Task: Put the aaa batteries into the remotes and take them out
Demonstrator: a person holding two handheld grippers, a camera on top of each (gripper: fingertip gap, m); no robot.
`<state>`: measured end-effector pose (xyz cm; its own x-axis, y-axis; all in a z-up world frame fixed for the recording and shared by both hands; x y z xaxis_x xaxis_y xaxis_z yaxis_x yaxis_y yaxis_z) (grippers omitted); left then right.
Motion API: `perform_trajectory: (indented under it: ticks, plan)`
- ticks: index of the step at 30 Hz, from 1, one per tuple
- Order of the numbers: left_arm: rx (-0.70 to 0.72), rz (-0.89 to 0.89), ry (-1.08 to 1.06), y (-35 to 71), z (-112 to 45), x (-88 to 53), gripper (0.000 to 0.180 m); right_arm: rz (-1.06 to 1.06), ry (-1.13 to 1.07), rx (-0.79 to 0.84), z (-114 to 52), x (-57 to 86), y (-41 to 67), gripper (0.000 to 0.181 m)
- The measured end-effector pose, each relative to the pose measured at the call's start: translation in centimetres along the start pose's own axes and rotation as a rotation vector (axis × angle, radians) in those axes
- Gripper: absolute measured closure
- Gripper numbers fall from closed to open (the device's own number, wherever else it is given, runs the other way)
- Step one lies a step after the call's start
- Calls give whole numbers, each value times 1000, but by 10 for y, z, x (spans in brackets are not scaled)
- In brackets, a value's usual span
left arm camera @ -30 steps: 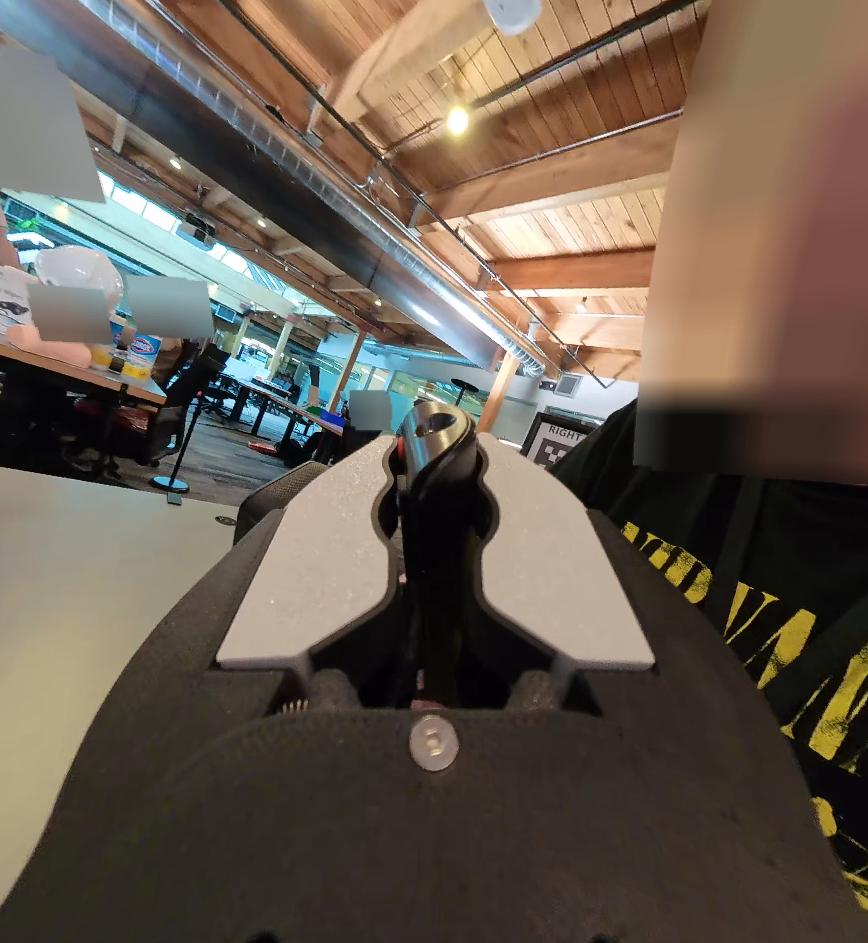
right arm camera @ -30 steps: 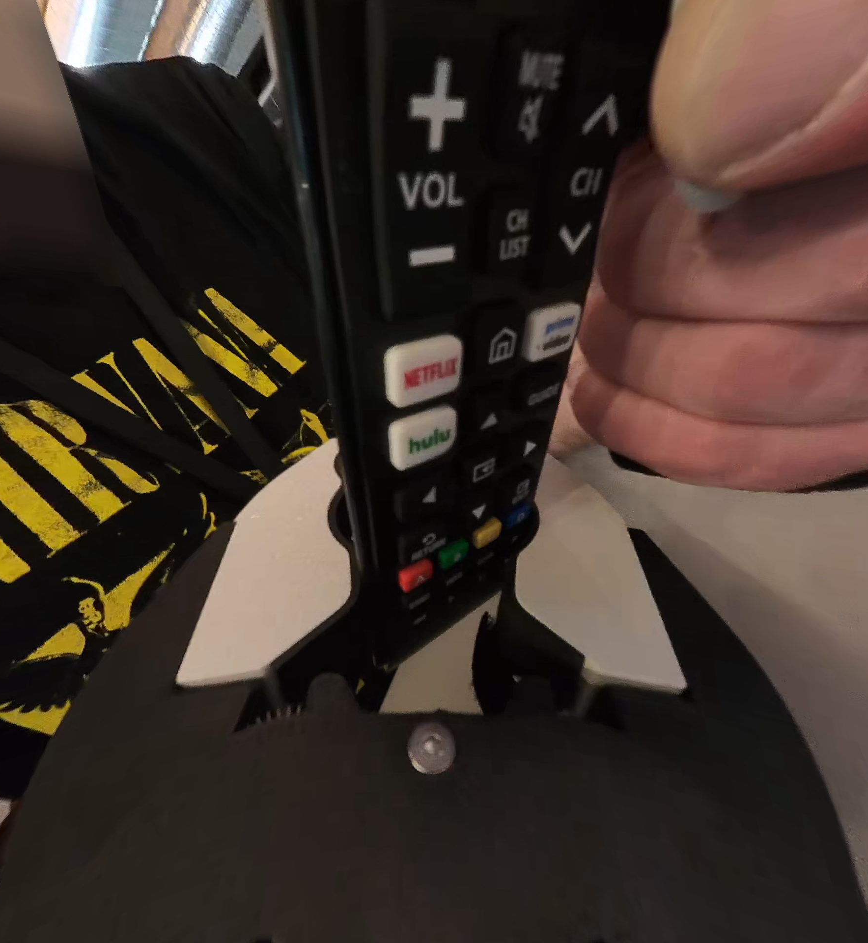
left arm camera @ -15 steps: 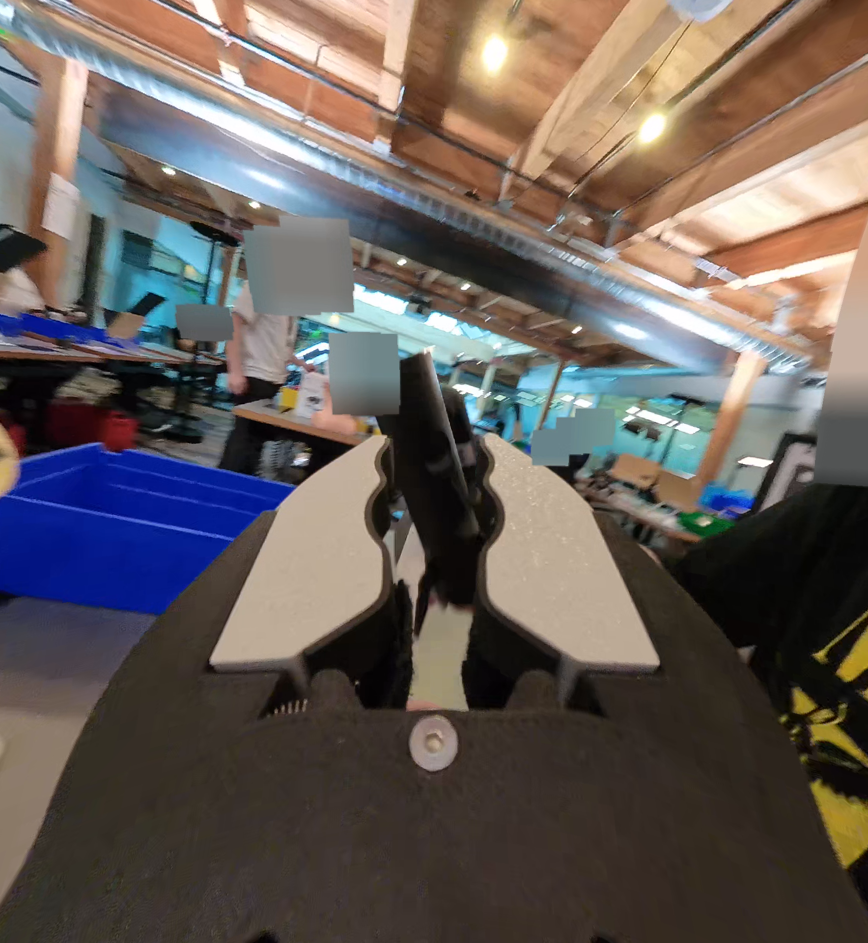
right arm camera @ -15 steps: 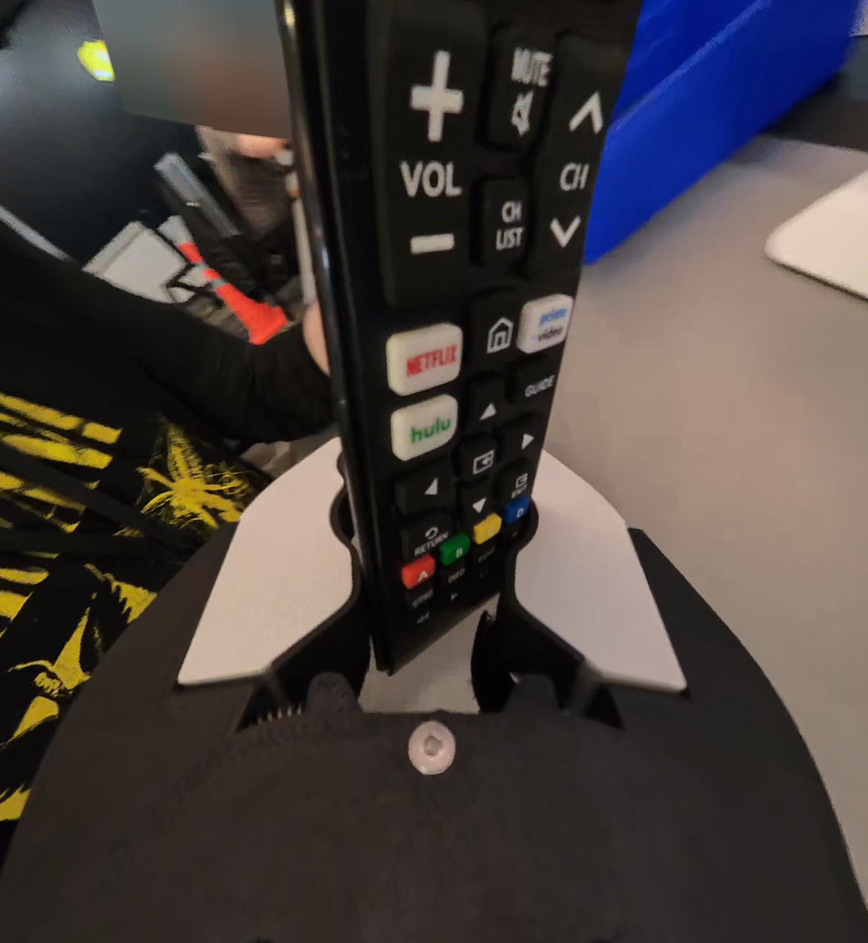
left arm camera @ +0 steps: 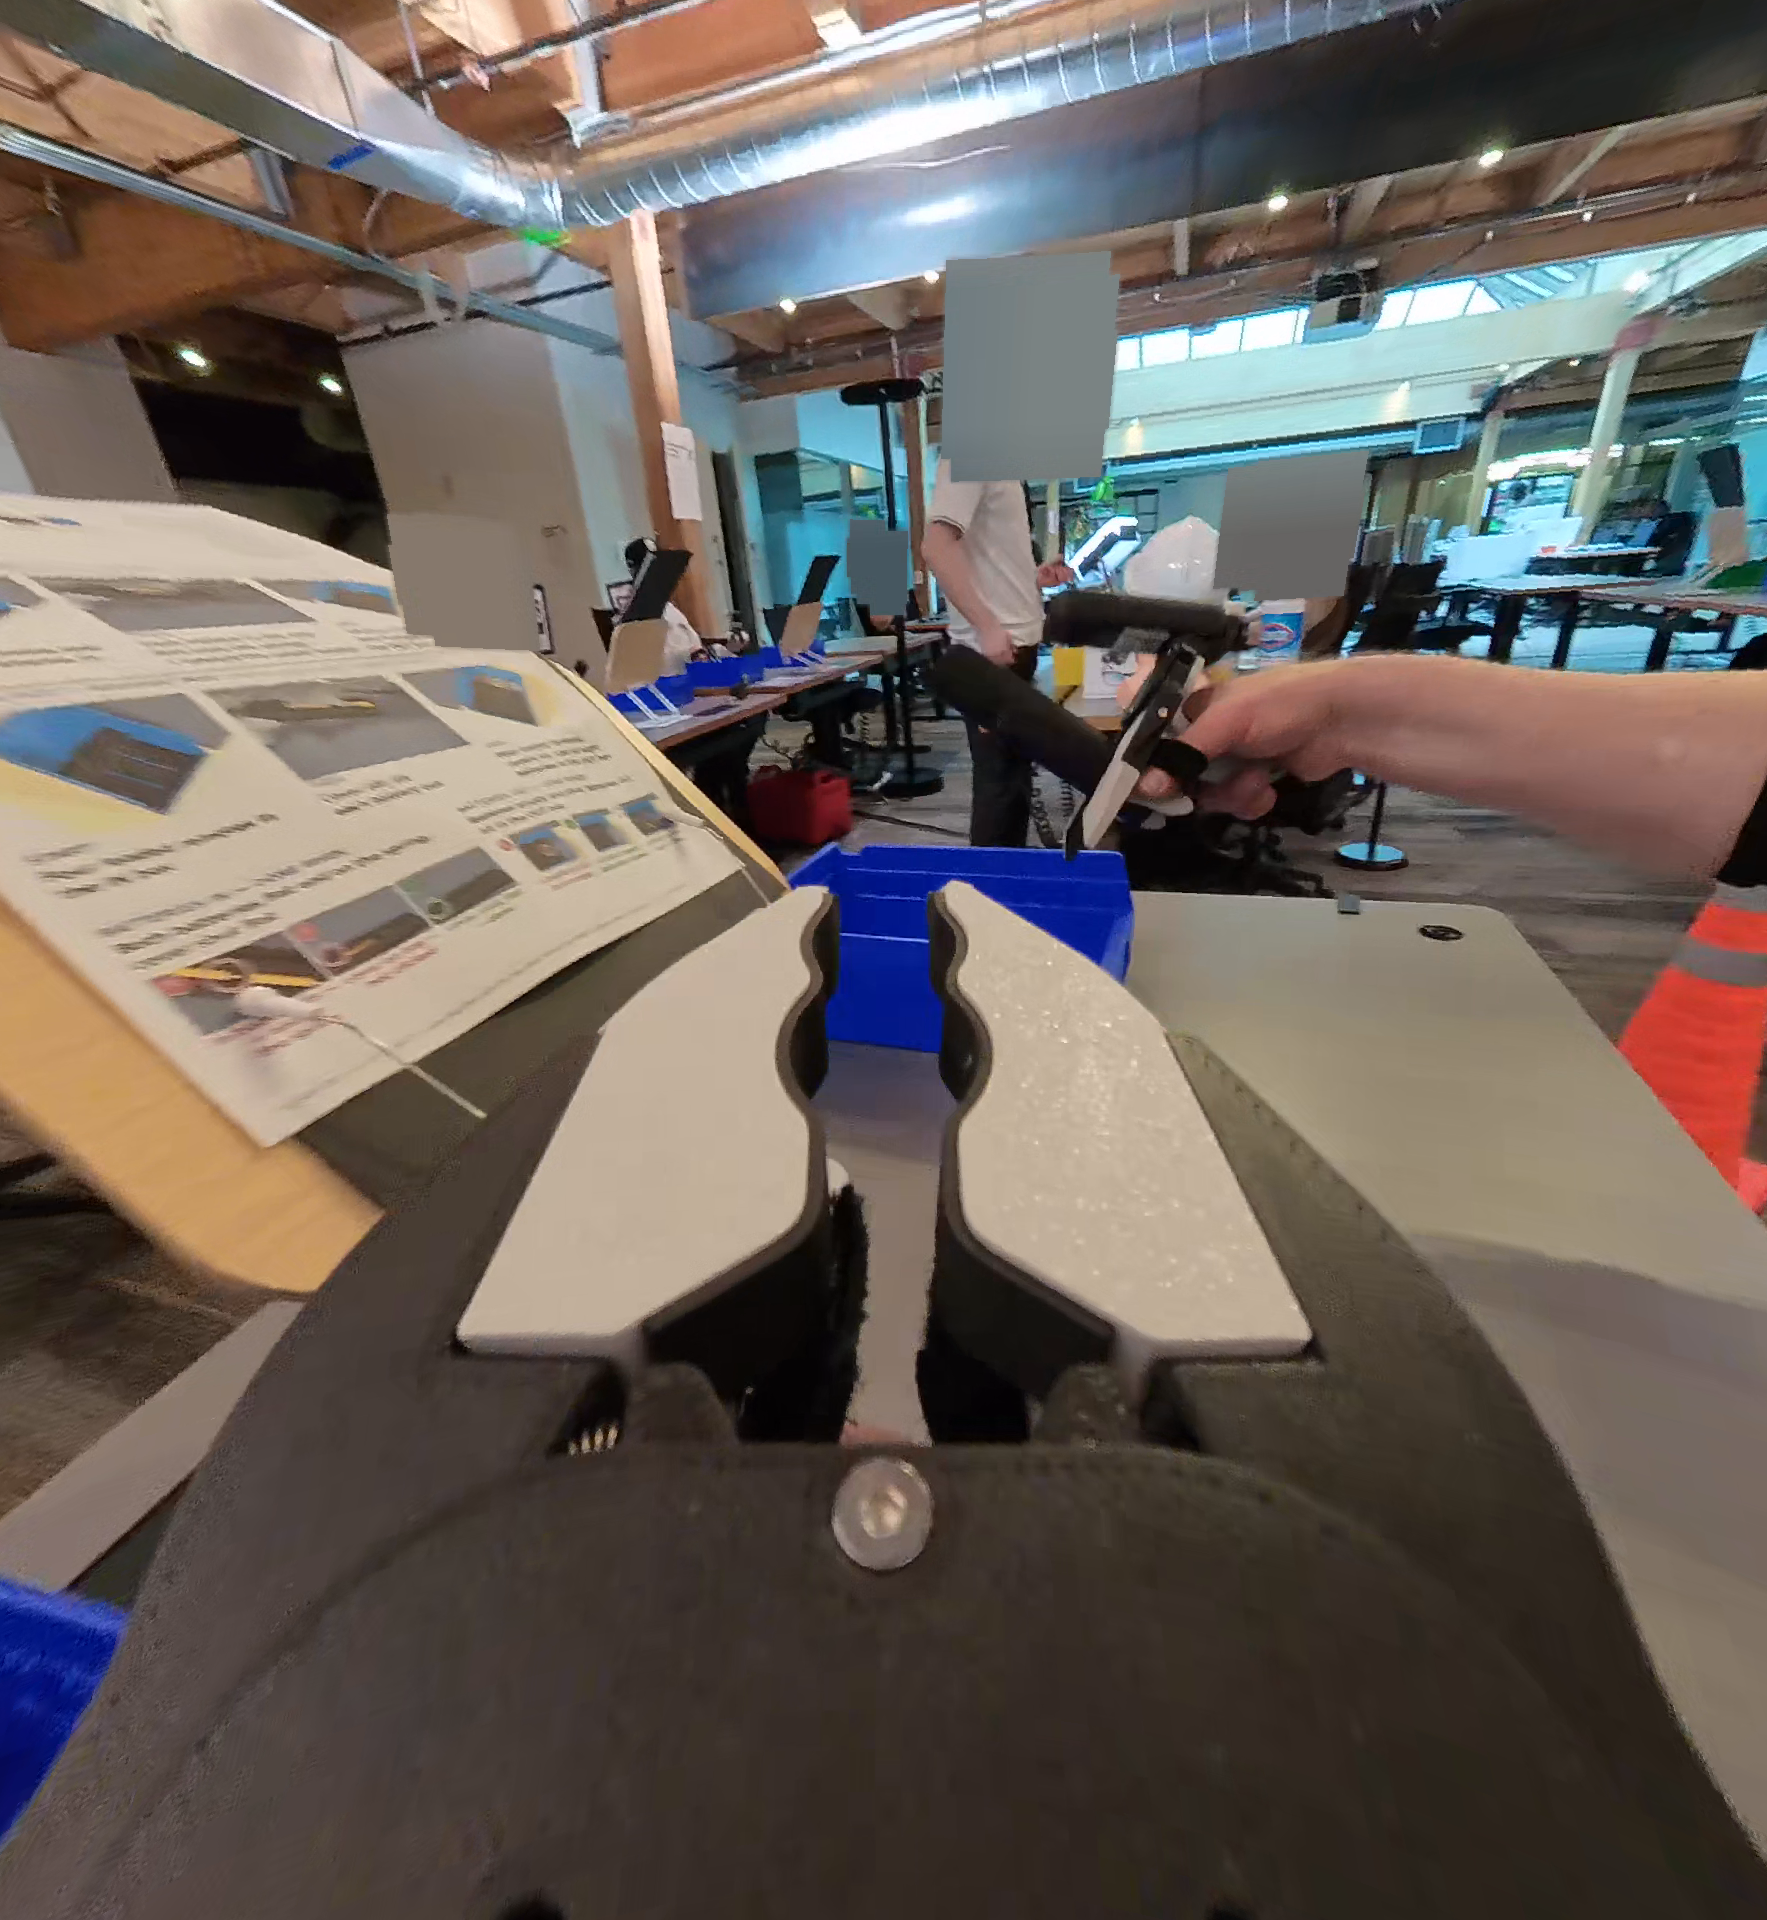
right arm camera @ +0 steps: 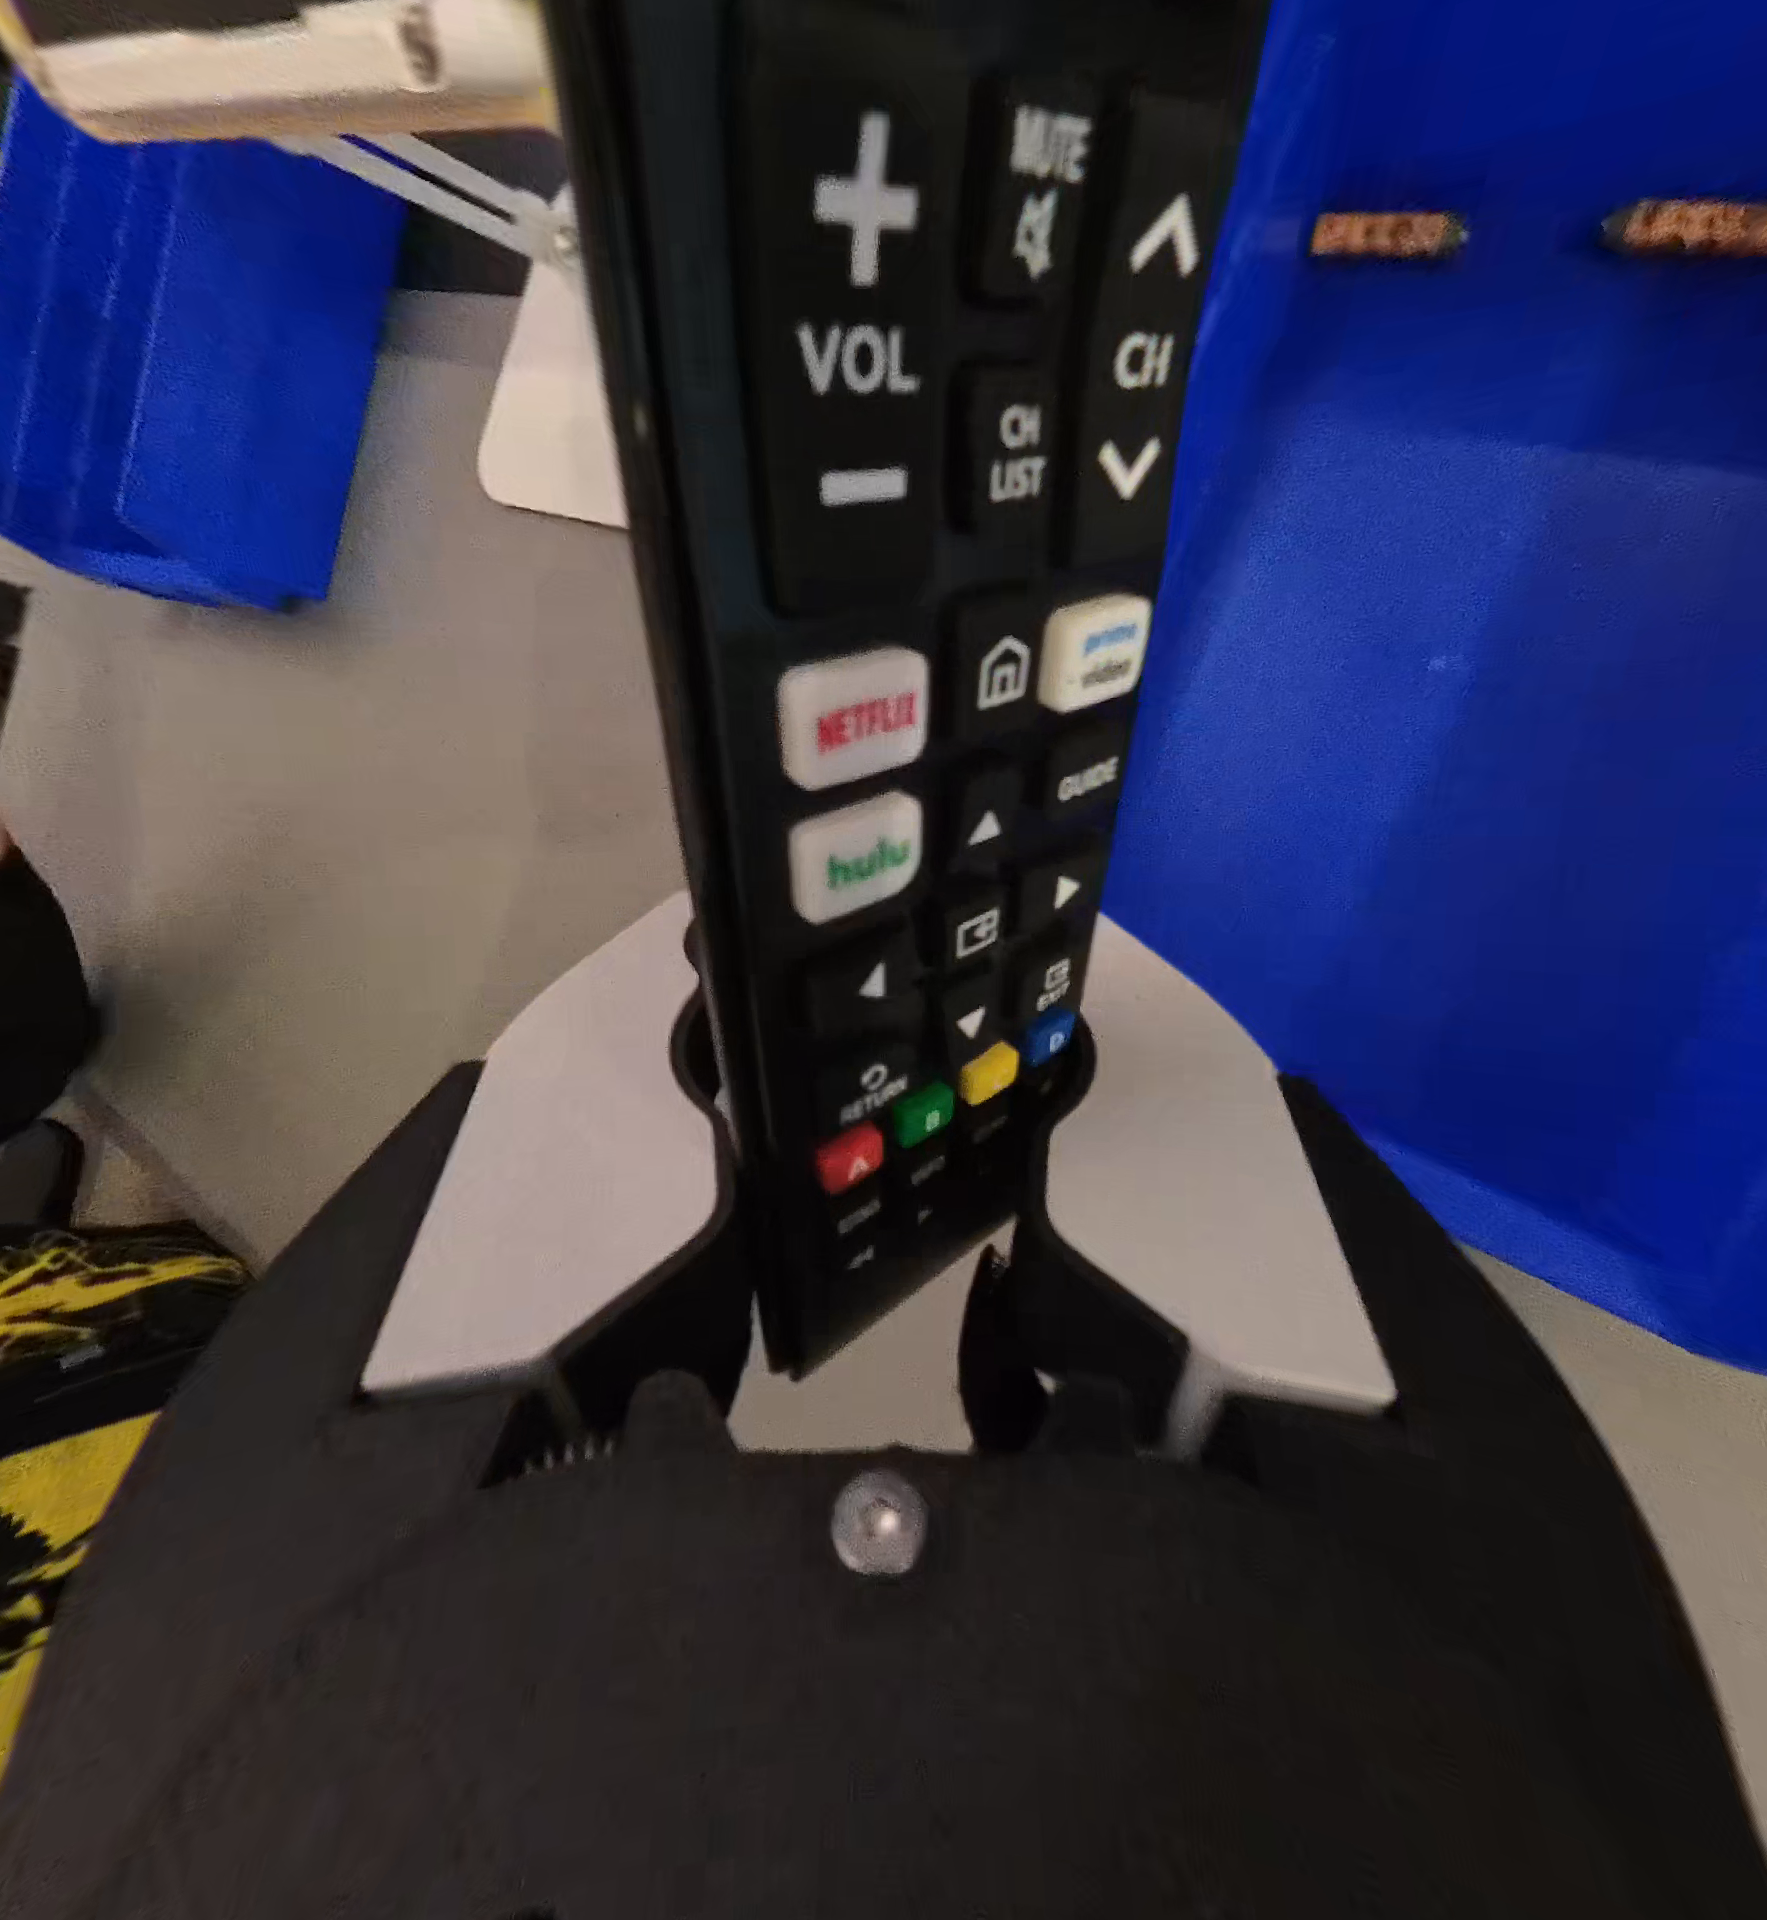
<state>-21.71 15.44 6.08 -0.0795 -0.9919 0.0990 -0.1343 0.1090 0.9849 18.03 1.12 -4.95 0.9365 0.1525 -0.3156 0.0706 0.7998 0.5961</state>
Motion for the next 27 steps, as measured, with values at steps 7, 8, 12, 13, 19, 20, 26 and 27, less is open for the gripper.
perform_trajectory:
  ticks: [7,8,12,13,19,20,26,27]
  plan:
    - [43,-2,28,20,28,-15,162,-226,172,-286,-48,29,-37,121]
    - [41,1,30,21,29,-15,162,-247,219,-335,-60,27,-43,121]
    - [18,-6,22,18,28,-13,161,-308,211,-465,-99,44,-57,121]
    - [8,-14,23,17,28,-12,161,-297,176,-507,-103,51,-60,121]
    - [-66,0,14,3,18,-14,157,-255,87,-561,-113,68,-56,109]
    - [-77,8,19,0,16,-16,157,-247,103,-588,-110,65,-58,105]
    - [-125,-12,40,-8,13,-17,156,-168,166,-492,-88,59,-41,109]
    - [-139,-19,57,-11,14,-18,155,-152,141,-449,-89,64,-35,115]
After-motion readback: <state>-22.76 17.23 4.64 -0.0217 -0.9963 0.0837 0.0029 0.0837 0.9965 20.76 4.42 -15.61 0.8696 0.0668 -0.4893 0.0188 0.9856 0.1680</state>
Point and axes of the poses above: each gripper's, where its closed fingertips meet, z back along the fingers, y out of its top, x = y × z across the jaws, the point moved 2 cm from there along z, back along the fingers, and after that the axes turned 10 degrees about z, right-handed, at the moved point
